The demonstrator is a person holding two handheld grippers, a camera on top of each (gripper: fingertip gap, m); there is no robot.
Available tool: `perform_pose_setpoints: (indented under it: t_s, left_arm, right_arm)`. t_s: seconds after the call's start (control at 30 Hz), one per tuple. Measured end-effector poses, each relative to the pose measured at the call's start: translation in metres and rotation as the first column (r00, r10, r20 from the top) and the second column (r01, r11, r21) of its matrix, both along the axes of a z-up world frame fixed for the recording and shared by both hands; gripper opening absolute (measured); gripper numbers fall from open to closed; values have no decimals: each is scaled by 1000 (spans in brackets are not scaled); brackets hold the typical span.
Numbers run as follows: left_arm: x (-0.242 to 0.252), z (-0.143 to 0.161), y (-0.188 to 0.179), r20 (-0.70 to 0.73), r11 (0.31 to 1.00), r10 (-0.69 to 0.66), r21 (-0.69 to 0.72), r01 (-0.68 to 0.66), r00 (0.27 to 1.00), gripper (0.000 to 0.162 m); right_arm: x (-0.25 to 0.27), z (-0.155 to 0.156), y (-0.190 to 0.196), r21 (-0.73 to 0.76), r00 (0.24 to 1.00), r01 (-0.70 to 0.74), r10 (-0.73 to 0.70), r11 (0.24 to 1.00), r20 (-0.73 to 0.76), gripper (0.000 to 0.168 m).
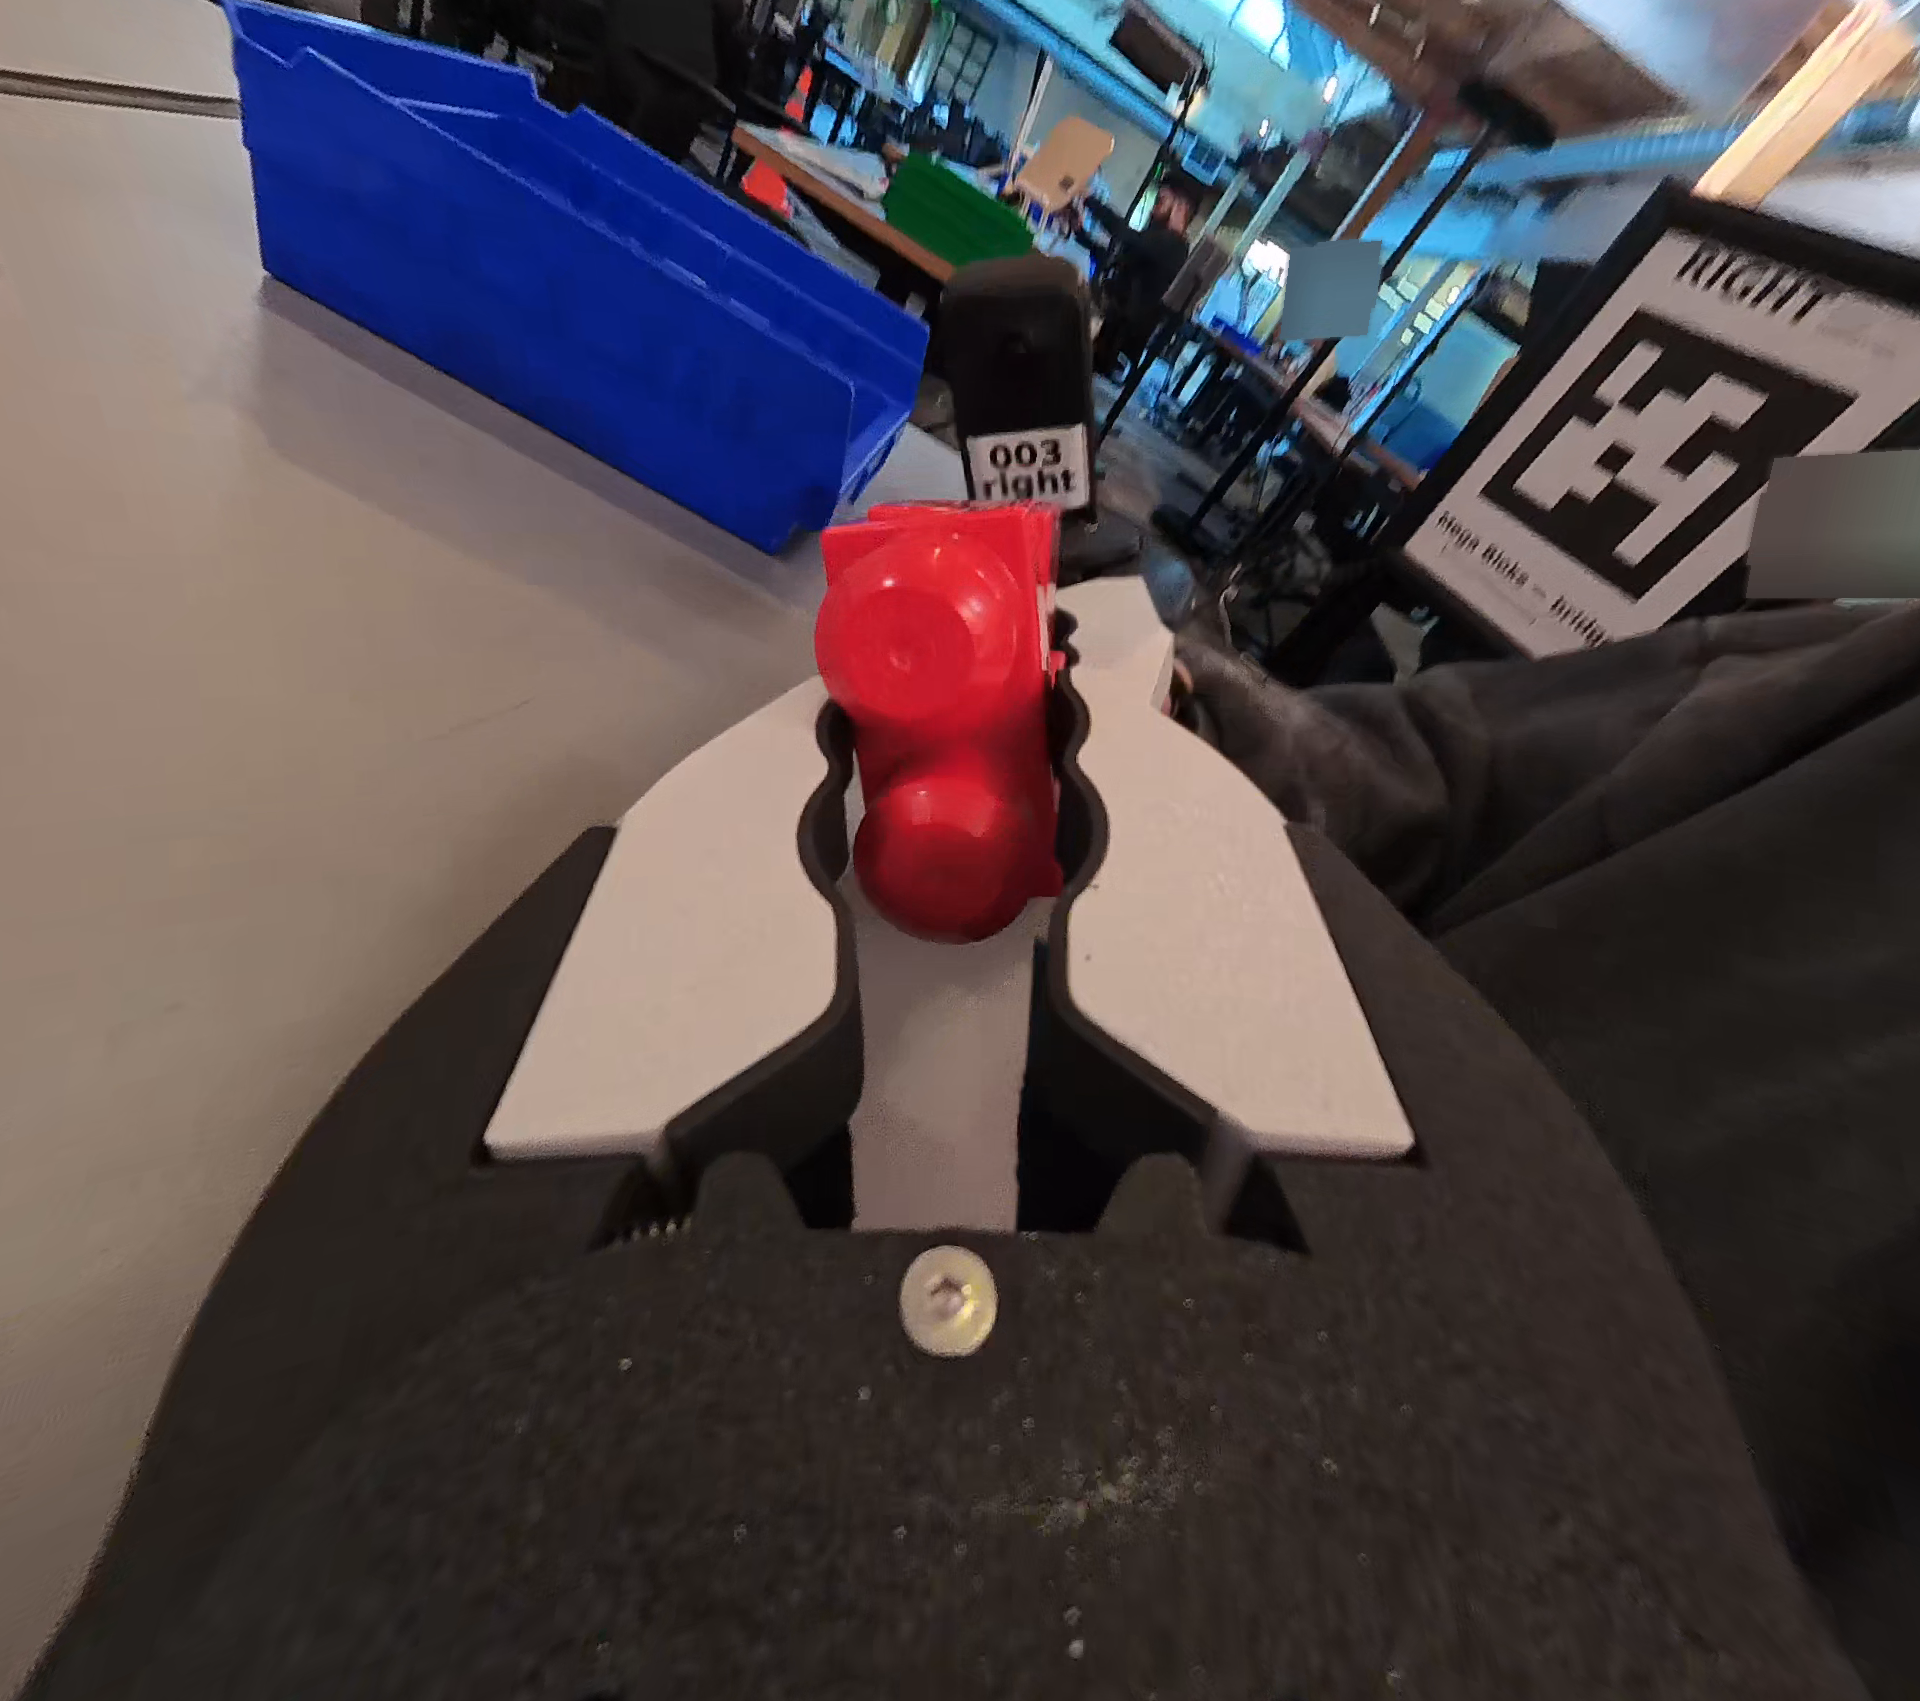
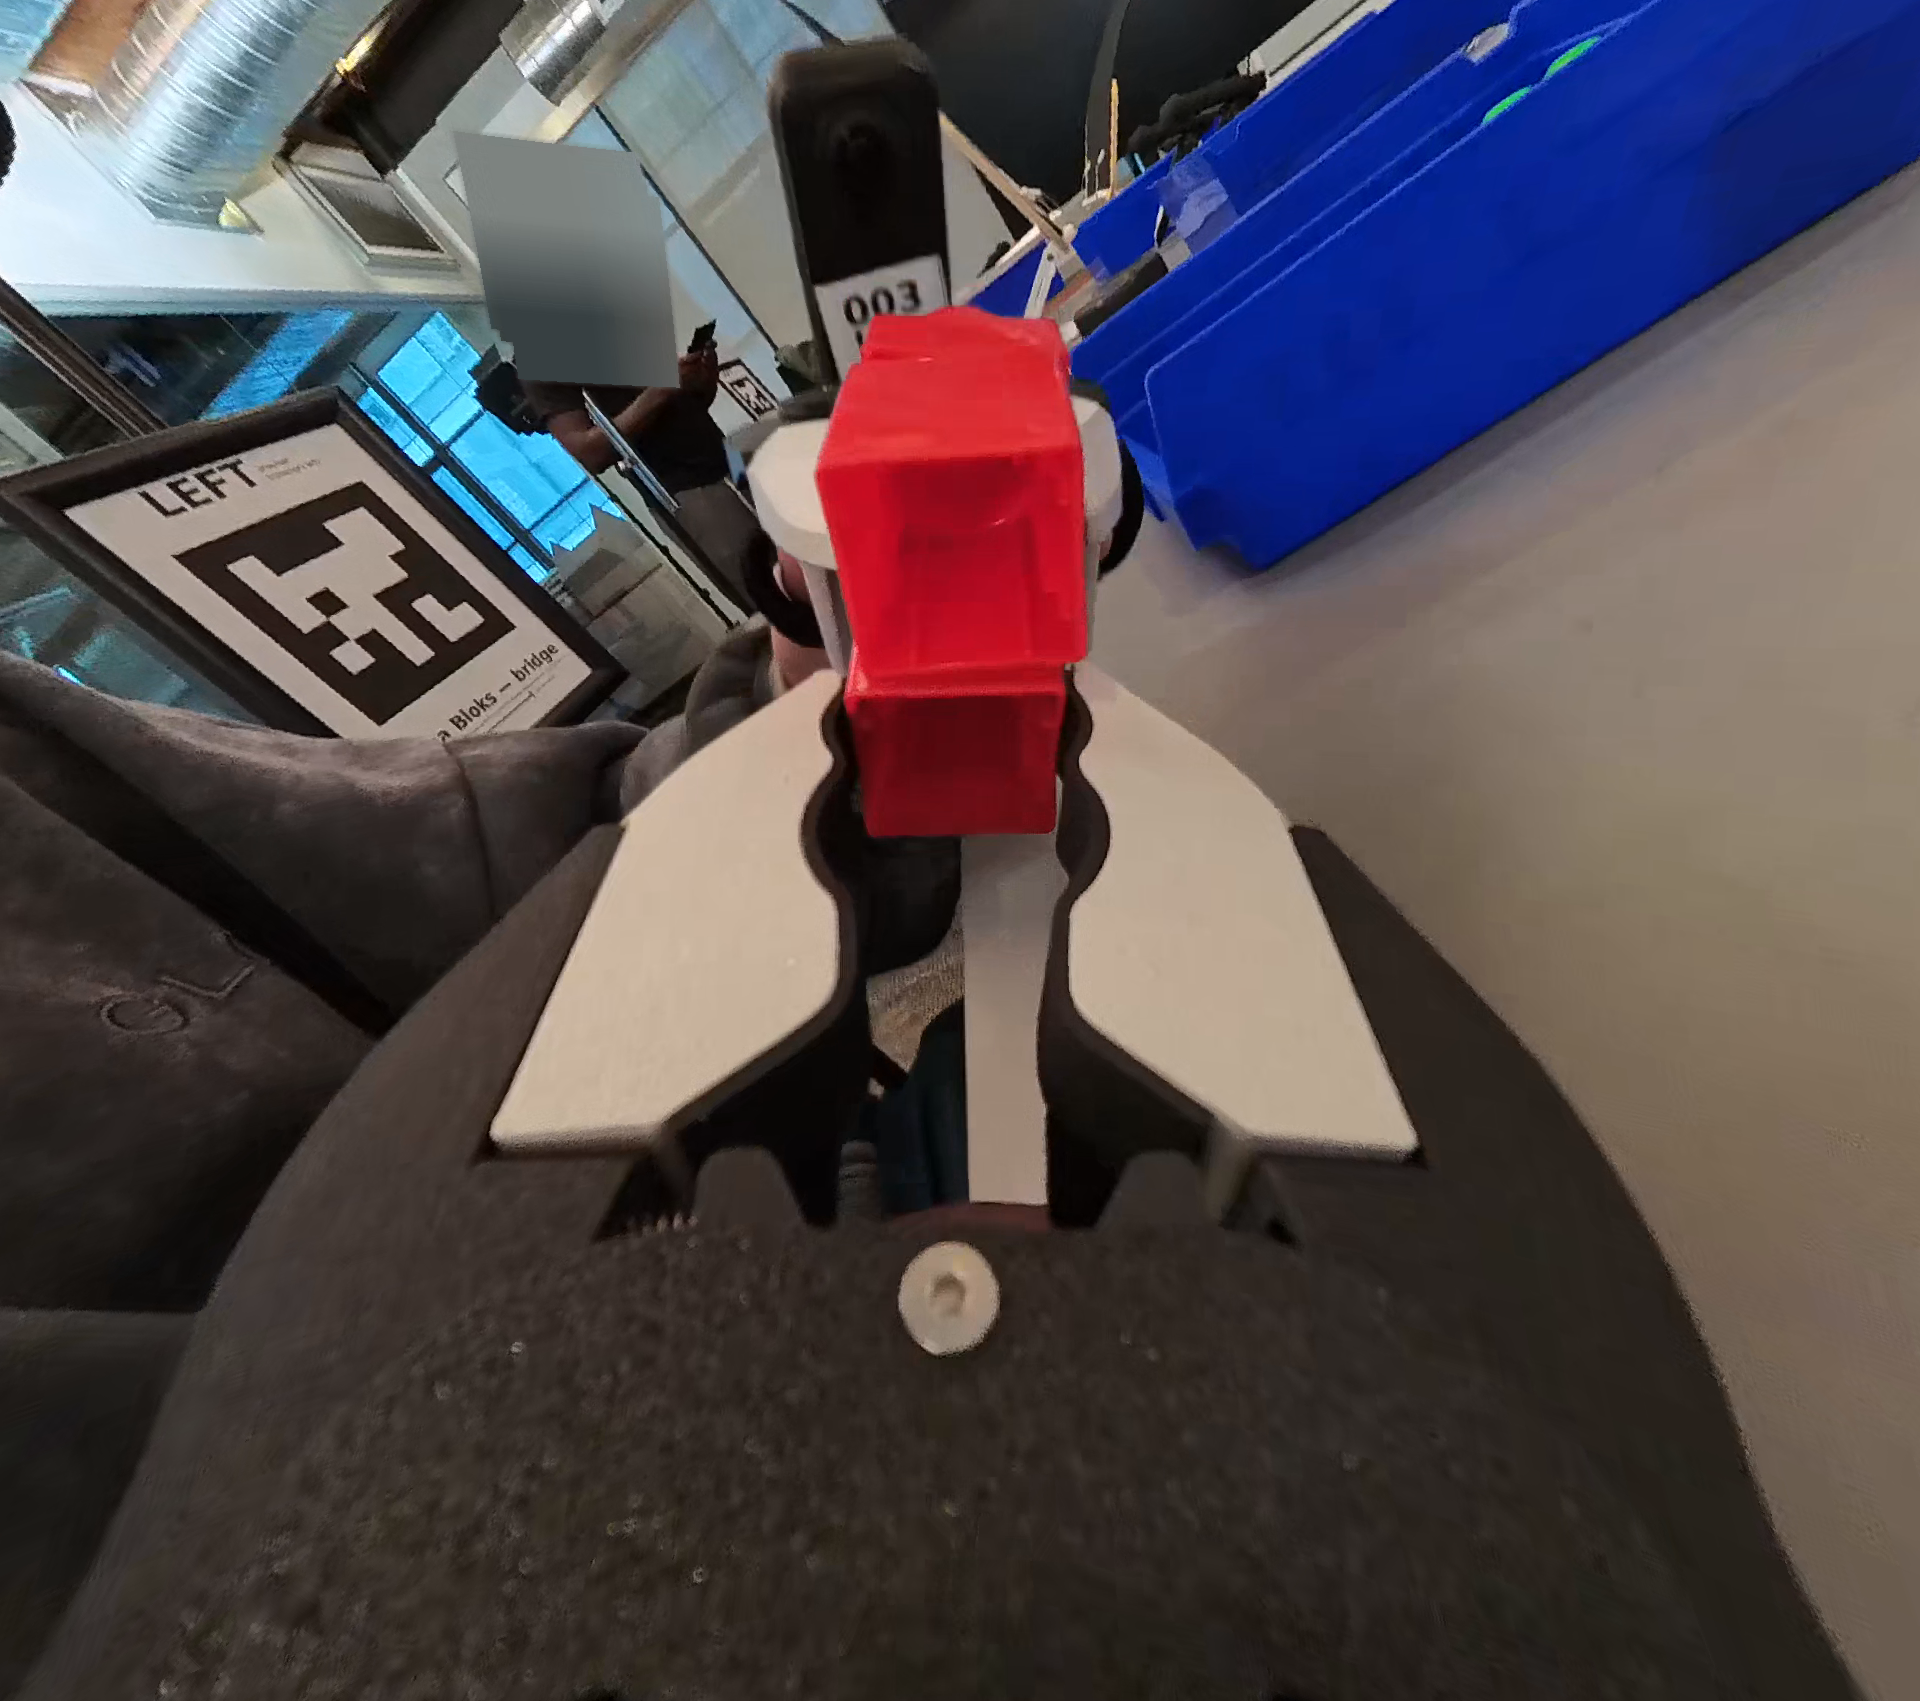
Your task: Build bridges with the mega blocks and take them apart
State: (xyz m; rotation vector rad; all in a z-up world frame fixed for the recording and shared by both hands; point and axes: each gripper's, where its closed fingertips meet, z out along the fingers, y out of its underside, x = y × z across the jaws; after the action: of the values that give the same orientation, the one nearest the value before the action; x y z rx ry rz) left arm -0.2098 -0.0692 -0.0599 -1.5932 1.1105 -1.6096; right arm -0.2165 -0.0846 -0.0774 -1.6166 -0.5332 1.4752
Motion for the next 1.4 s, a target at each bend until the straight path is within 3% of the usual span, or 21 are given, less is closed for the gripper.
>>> perform_pose_setpoints:
  t_s: [0.3,0.4,0.6,0.7,0.77,0.83,0.9,1.0,1.1,1.2,1.33,1.4]
  left_arm:
    - [-3,-16,-12,-105,995,-77,59,84,991,35]
    - [-16,-9,1,-82,997,-32,71,38,996,35]
    - [-26,3,10,-17,998,6,61,-5,1000,35]
    - [-22,-3,10,-9,1000,4,18,-4,1000,35]
    - [-18,-14,9,-48,1000,0,13,1,999,35]
    - [-14,-19,7,-59,1000,-11,4,11,998,35]
    - [-10,-20,4,-55,999,-34,-22,32,998,35]
    - [-5,-23,2,-65,999,-48,-22,46,997,36]
    - [-2,-25,0,-79,998,-65,-27,63,995,35]
    - [0,-27,-1,-85,997,-73,-28,71,994,35]
    - [1,-31,-3,-98,997,-77,-29,75,992,36]
    - [0,-33,-4,-105,997,-78,-28,76,991,36]
  right_arm:
    - [8,-15,-11,-7,996,-44,45,999,82,36]
    - [31,-7,-14,-32,998,-56,56,998,14,35]
    - [67,-3,-25,48,983,-5,-3,999,181,36]
    - [95,20,-26,147,961,56,-93,988,259,36]
    - [141,40,-12,233,902,195,-268,953,340,36]
    - [208,51,11,307,757,382,-486,871,437,36]
    - [273,42,30,274,605,529,-584,803,542,36]
    - [321,-1,47,113,529,586,-484,803,697,36]
    - [324,-44,59,-35,532,505,-279,863,800,36]
    - [310,-62,66,-128,531,391,-110,911,840,36]
    - [321,-89,66,-175,364,344,41,922,931,37]
    - [327,-98,65,-203,316,350,89,914,945,37]
